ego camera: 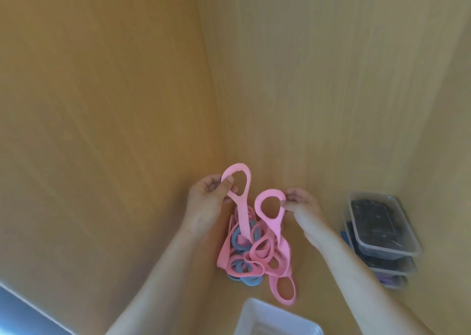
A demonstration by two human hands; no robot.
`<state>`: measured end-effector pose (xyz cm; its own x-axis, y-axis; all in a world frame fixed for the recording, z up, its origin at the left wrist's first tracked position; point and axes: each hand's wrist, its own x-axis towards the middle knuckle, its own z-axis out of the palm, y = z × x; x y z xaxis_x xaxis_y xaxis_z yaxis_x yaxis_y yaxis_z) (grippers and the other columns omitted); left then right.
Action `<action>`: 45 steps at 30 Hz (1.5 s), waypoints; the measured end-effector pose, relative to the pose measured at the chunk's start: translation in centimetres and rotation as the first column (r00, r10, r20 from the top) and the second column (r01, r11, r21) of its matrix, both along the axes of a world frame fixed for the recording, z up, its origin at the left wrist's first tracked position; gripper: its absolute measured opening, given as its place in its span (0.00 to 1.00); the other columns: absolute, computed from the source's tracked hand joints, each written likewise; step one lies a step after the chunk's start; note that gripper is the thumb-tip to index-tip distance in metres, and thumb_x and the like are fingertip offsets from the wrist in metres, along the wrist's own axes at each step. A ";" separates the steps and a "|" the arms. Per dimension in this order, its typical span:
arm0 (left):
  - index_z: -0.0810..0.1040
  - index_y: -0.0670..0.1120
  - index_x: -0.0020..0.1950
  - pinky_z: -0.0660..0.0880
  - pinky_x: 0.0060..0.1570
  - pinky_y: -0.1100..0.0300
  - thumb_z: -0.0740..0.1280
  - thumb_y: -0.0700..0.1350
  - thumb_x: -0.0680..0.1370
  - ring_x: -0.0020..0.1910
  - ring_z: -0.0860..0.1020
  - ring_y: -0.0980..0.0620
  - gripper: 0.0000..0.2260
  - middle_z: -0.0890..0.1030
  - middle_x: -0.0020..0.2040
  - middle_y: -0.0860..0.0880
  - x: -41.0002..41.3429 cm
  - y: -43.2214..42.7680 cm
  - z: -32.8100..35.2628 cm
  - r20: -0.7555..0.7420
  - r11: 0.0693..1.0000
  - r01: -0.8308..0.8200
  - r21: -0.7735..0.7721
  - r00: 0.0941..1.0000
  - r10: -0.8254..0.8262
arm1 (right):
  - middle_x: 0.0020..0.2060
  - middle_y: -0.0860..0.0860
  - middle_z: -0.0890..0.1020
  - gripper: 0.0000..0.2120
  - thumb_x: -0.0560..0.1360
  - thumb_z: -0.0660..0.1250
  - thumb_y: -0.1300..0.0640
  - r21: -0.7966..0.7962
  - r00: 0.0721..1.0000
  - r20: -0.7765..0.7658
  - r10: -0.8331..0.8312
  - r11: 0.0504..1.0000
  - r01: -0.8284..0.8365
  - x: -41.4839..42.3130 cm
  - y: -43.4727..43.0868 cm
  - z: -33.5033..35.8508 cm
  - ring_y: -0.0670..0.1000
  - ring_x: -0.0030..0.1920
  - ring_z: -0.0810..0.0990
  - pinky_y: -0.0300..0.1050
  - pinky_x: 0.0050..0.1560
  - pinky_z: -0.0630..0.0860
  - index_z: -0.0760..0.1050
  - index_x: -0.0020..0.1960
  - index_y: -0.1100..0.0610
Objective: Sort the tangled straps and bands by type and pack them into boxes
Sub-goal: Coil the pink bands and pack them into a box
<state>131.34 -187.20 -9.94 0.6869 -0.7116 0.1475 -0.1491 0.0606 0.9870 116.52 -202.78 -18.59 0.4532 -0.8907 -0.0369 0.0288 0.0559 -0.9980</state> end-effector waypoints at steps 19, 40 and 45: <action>0.83 0.39 0.51 0.77 0.62 0.44 0.67 0.41 0.81 0.45 0.83 0.48 0.07 0.86 0.43 0.43 0.6 -4.8 8.6 0.070 0.992 0.067 -0.106 0.996 -0.060 | 0.36 0.46 0.86 0.10 0.77 0.69 0.68 -0.332 0.970 0.214 0.116 0.942 -0.039 -0.4 -0.5 16.7 0.43 0.36 0.83 0.39 0.38 0.78 0.81 0.46 0.54; 0.76 0.40 0.50 0.75 0.43 0.57 0.59 0.38 0.82 0.38 0.77 0.49 0.07 0.77 0.38 0.47 -0.5 -5.3 11.9 -0.130 0.915 0.286 -0.284 0.934 -0.332 | 0.43 0.51 0.84 0.06 0.77 0.71 0.66 -0.248 0.964 0.247 0.101 0.968 -0.038 1.8 -0.3 19.7 0.48 0.41 0.85 0.46 0.44 0.83 0.80 0.48 0.56; 0.73 0.39 0.48 0.71 0.42 0.57 0.57 0.38 0.81 0.34 0.72 0.50 0.07 0.71 0.33 0.48 -0.9 -5.3 12.0 -0.194 0.908 0.278 -0.315 0.917 -0.348 | 0.45 0.55 0.83 0.07 0.76 0.71 0.67 -0.224 0.956 0.277 0.099 0.974 -0.036 2.2 -0.3 19.3 0.51 0.42 0.84 0.41 0.37 0.80 0.79 0.49 0.57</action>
